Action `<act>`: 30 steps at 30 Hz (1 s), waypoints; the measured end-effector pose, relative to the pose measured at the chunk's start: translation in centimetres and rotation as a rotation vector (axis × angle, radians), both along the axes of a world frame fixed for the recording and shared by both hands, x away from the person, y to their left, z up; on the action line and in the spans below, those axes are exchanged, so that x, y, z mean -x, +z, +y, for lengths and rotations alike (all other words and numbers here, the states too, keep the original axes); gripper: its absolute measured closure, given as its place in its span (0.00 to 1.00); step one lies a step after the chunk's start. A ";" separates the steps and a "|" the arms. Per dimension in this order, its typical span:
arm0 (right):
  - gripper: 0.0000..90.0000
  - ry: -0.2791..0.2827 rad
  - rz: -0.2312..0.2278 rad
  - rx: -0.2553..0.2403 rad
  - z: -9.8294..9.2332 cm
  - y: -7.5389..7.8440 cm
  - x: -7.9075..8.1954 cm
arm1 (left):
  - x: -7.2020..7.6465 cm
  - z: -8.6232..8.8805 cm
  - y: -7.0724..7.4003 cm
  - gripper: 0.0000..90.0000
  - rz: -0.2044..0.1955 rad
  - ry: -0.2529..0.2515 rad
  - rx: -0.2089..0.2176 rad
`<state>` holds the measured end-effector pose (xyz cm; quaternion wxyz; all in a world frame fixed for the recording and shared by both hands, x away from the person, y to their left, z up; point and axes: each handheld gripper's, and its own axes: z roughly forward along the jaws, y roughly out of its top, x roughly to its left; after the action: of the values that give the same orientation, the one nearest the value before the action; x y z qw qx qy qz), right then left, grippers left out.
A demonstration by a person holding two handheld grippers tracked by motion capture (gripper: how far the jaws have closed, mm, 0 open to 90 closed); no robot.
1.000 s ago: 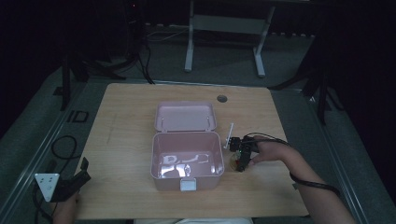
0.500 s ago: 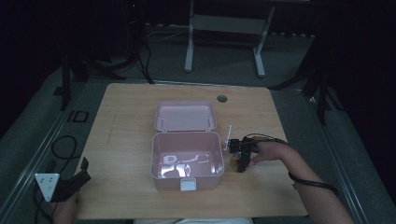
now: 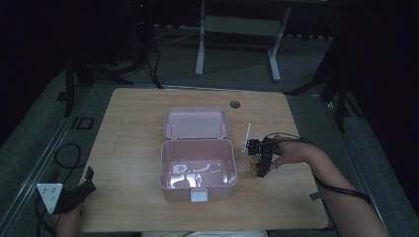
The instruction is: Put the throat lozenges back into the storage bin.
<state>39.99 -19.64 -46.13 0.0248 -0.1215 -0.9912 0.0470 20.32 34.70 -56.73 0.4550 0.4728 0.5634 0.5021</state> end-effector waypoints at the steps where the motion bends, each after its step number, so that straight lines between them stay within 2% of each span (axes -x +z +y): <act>1: 0.22 0.005 -0.005 0.021 0.0 0.8 0.2 | 0.0 0.0 0.0 0.01 0.000 0.000 0.001; 3: 0.22 0.009 -0.006 0.025 0.1 1.3 0.3 | 0.0 0.0 0.0 0.01 0.000 0.001 -0.001; 5: 0.22 0.019 0.005 0.019 0.3 3.2 0.6 | 0.0 0.0 0.0 0.01 0.001 0.000 0.000; 8: 0.22 0.028 0.001 0.018 0.4 3.9 0.6 | 0.0 0.0 0.0 0.01 0.001 0.000 0.001; 9: 0.22 0.037 -0.010 0.001 0.8 6.0 0.7 | 0.0 0.0 0.0 0.01 0.001 0.000 0.000; 13: 0.22 0.041 -0.020 -0.001 1.1 7.4 0.9 | 0.0 0.0 0.0 0.01 0.001 0.000 0.001; 23: 0.22 0.076 -0.011 -0.019 2.9 9.2 1.6 | 0.0 0.0 0.0 0.01 0.000 0.000 0.002; 30: 0.22 0.110 -0.006 -0.026 4.9 9.4 1.8 | 0.0 0.0 0.0 0.01 0.003 -0.001 0.000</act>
<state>38.14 -14.69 -36.74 0.0207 -0.0666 -0.9970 0.0349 20.33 34.73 -56.72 0.4545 0.4736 0.5639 0.5012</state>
